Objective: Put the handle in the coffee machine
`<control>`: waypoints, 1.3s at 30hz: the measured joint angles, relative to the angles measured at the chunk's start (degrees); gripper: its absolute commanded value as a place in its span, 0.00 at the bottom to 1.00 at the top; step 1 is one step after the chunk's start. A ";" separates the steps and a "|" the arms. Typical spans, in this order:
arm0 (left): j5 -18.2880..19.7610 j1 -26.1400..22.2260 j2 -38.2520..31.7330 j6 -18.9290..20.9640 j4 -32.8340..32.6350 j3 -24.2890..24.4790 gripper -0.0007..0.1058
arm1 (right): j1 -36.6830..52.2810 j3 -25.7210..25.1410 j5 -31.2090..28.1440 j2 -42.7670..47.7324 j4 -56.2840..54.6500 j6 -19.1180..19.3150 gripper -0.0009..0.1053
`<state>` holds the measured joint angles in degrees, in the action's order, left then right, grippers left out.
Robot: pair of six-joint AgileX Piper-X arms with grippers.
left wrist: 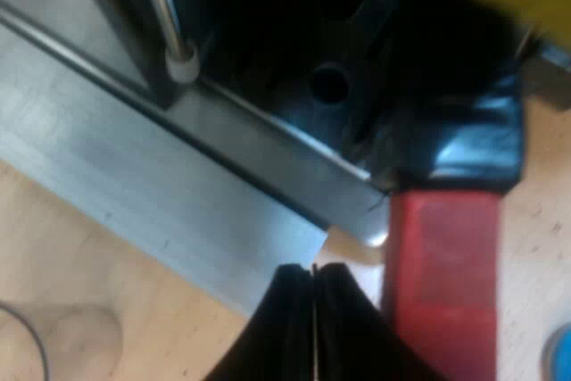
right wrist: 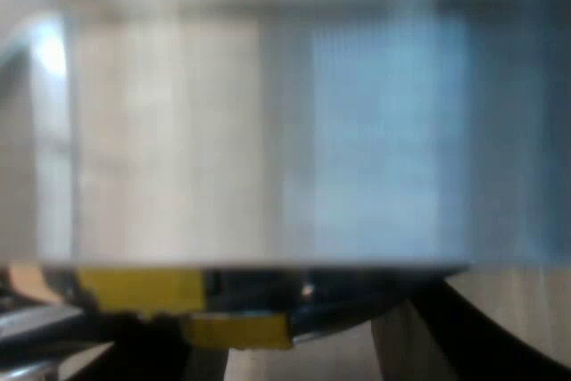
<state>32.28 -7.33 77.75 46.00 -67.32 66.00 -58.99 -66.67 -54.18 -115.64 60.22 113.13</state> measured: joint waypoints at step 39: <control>1.98 10.73 -8.17 6.34 3.10 -10.71 0.02 | -3.45 5.95 -6.62 6.41 -8.26 -4.25 0.47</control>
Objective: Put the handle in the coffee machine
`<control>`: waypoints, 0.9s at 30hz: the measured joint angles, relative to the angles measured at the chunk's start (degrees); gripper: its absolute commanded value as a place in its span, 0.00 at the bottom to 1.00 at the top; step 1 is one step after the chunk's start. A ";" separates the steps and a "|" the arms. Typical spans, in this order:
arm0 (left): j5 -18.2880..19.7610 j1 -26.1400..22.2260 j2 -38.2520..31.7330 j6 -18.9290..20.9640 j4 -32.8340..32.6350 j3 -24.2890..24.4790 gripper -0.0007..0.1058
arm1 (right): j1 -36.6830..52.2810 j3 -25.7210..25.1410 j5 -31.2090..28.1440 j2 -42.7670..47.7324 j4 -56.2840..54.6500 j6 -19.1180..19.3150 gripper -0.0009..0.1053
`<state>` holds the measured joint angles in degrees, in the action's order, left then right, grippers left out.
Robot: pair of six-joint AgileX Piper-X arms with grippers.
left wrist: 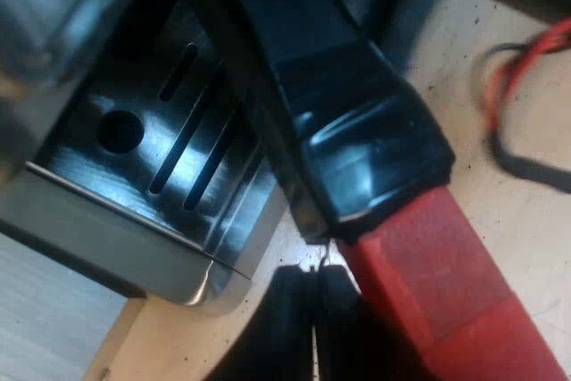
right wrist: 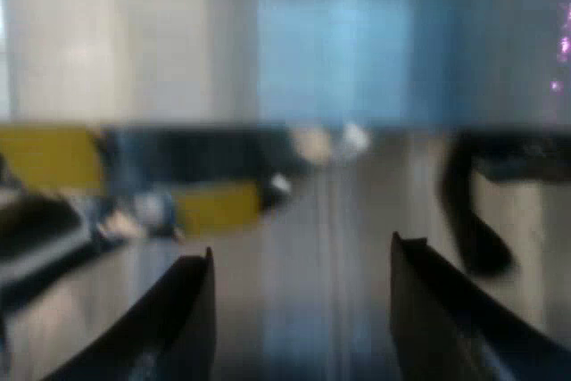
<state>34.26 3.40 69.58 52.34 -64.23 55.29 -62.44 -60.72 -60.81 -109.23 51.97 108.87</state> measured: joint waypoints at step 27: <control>-1.88 10.10 -2.75 -0.82 3.51 -2.27 0.02 | -13.77 19.76 10.42 39.27 -44.15 -17.72 0.47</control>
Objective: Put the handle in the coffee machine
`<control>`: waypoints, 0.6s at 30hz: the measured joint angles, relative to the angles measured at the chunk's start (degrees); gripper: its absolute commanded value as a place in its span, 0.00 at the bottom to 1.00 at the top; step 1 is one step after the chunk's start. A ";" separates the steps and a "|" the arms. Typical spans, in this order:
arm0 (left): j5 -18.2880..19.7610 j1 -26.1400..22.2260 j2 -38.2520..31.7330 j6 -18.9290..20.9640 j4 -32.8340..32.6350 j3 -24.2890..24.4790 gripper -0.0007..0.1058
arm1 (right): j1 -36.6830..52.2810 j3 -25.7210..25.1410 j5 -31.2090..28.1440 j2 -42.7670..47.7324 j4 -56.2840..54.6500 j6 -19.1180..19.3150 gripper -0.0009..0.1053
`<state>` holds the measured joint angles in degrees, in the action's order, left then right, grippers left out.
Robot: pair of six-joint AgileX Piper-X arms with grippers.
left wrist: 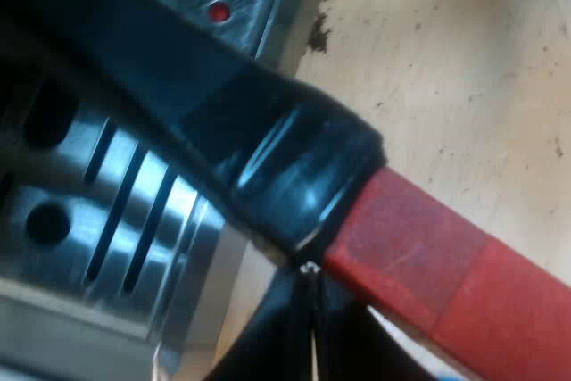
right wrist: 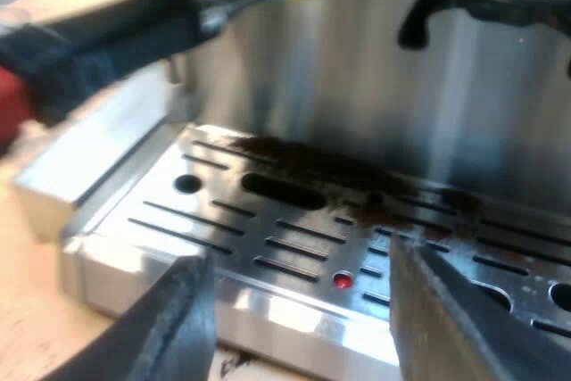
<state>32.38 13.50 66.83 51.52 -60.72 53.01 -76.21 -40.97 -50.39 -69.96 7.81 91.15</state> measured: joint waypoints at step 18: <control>-5.37 13.40 0.00 9.62 8.26 -1.62 0.02 | 0.00 -2.64 7.61 23.27 -23.48 -0.46 0.67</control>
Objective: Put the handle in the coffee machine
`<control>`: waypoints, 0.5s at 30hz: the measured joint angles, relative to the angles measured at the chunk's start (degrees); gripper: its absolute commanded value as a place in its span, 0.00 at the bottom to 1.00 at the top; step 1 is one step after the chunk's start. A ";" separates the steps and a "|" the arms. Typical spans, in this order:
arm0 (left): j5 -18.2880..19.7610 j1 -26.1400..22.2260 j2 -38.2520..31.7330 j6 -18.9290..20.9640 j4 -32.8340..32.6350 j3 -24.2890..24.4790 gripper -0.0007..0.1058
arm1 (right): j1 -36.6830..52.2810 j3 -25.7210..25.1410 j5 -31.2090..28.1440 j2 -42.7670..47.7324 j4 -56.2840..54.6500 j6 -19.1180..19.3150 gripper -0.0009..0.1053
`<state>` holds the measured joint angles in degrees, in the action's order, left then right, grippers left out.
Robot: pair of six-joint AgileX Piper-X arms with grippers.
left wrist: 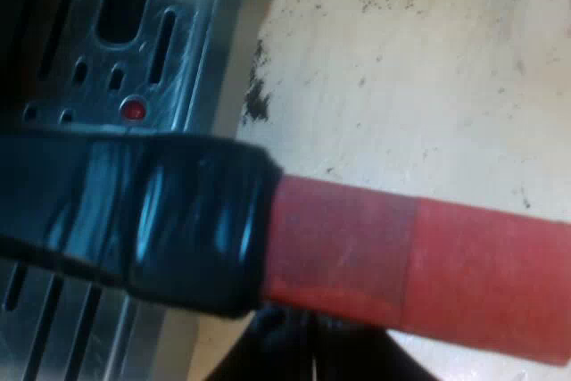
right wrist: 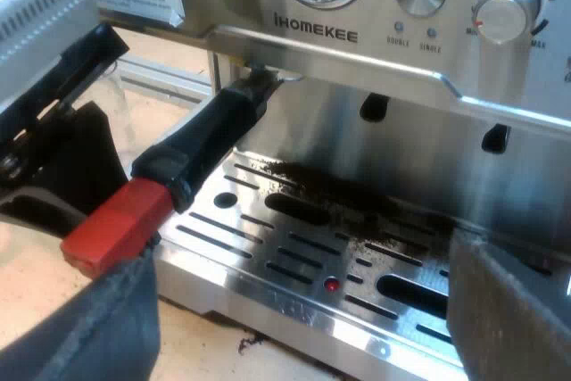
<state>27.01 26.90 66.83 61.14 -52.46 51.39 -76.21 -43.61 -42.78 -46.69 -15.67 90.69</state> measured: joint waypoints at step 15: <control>1.18 -9.33 -9.37 1.52 -2.90 0.97 0.22 | 0.00 -0.17 5.94 -0.03 -0.81 0.00 0.67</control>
<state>28.19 17.57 57.46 62.66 -55.36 52.37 -76.21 -43.78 -36.84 -46.71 -16.48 90.69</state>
